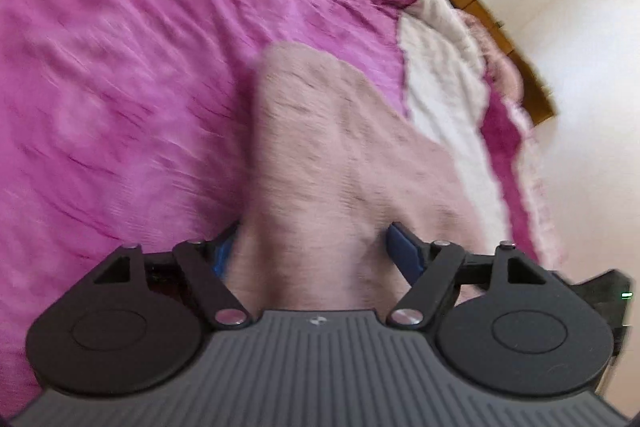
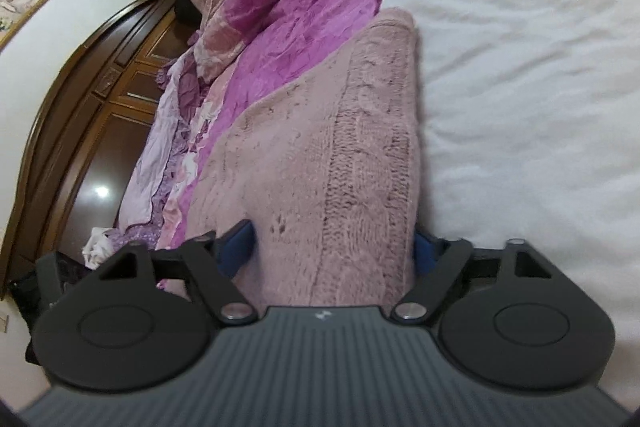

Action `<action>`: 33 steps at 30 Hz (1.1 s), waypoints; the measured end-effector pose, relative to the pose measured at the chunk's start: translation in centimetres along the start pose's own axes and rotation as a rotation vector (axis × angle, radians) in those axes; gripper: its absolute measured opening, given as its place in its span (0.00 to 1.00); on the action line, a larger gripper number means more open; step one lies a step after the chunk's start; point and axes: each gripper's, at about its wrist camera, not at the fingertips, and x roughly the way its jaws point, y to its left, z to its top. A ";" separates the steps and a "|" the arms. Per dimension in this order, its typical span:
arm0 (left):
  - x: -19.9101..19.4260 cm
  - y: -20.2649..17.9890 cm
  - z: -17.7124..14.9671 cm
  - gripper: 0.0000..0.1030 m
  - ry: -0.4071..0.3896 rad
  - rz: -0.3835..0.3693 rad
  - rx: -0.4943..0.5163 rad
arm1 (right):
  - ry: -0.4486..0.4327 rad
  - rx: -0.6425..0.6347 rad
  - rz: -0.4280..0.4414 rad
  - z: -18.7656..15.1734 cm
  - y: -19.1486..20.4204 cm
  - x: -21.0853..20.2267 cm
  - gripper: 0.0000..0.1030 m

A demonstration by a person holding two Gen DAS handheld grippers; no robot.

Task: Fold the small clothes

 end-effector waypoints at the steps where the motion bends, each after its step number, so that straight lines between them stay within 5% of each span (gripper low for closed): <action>1: 0.2 -0.4 -0.2 0.70 -0.016 -0.004 0.004 | -0.006 -0.013 -0.002 0.2 0.4 -0.1 0.61; 4: 0.0 -0.9 -0.4 0.52 -0.048 -0.030 -0.001 | -0.020 -0.063 0.021 0.9 1.7 -1.3 0.48; 8: -1.5 -1.9 -0.4 0.38 -0.085 -0.078 -0.018 | -0.042 -0.124 0.042 1.5 3.6 -3.6 0.46; 20: -4.5 -10.7 -4.2 0.36 -0.069 -0.191 0.045 | -0.113 -0.093 0.055 1.3 2.7 -14.8 0.46; 25: -3.7 -13.5 -8.3 0.36 0.031 -0.172 0.074 | -0.098 -0.039 -0.023 -0.8 -0.7 -17.9 0.46; 30: -0.9 -14.3 -11.7 0.36 0.138 -0.007 0.193 | -0.021 0.037 -0.165 -3.0 -6.0 -16.8 0.47; 33: -0.7 -14.4 -12.1 0.38 0.155 0.002 0.234 | -0.004 0.023 -0.185 -4.5 -7.2 -16.4 0.54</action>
